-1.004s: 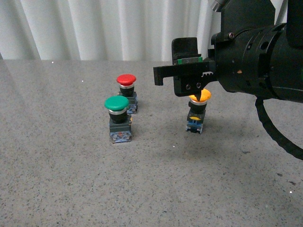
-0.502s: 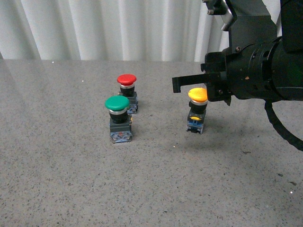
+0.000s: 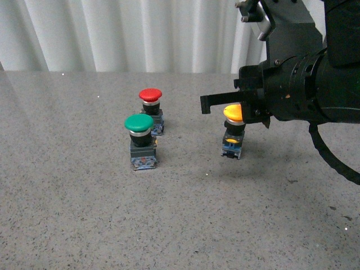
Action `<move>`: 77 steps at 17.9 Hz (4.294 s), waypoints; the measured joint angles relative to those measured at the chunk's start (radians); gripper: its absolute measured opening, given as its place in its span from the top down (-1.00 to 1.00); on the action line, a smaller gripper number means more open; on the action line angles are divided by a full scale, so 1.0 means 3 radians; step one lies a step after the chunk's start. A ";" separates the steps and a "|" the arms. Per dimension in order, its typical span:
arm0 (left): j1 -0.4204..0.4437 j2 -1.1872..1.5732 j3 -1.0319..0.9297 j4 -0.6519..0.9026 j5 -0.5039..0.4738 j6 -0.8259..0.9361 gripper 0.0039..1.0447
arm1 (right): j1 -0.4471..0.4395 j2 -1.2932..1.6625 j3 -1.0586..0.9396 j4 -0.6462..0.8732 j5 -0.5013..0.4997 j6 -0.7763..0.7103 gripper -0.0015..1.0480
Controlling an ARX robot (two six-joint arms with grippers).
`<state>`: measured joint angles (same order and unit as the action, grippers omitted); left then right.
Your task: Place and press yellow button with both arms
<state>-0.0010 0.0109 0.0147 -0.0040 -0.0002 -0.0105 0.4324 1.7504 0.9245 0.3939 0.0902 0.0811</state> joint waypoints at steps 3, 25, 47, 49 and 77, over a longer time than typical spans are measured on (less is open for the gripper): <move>0.0000 0.0000 0.0000 0.0000 0.0000 0.0000 -0.88 | -0.0001 0.0079 0.0013 -0.0033 0.0022 0.0000 0.97; 0.0000 0.0000 0.0000 -0.0001 0.0000 0.0000 -0.88 | 0.0024 -0.0909 -0.0186 0.0621 -0.0093 0.0217 0.97; 0.0000 0.0000 0.0000 0.0000 -0.0001 0.0000 -0.88 | -0.1442 -0.5479 -0.2902 -0.1273 -0.0308 -0.0248 0.97; 0.0000 0.0000 0.0000 0.0003 -0.0001 0.0000 -0.88 | -0.1442 -0.5713 -0.2939 -0.1311 -0.0303 -0.0248 0.97; 0.0000 0.0000 0.0000 -0.0001 0.0000 0.0000 -0.88 | -0.1442 -0.5820 -0.3039 -0.1326 -0.0303 -0.0251 -0.87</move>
<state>-0.0010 0.0109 0.0147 -0.0044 -0.0002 -0.0105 -0.0002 0.0044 0.0128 -0.0040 -0.0006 0.0059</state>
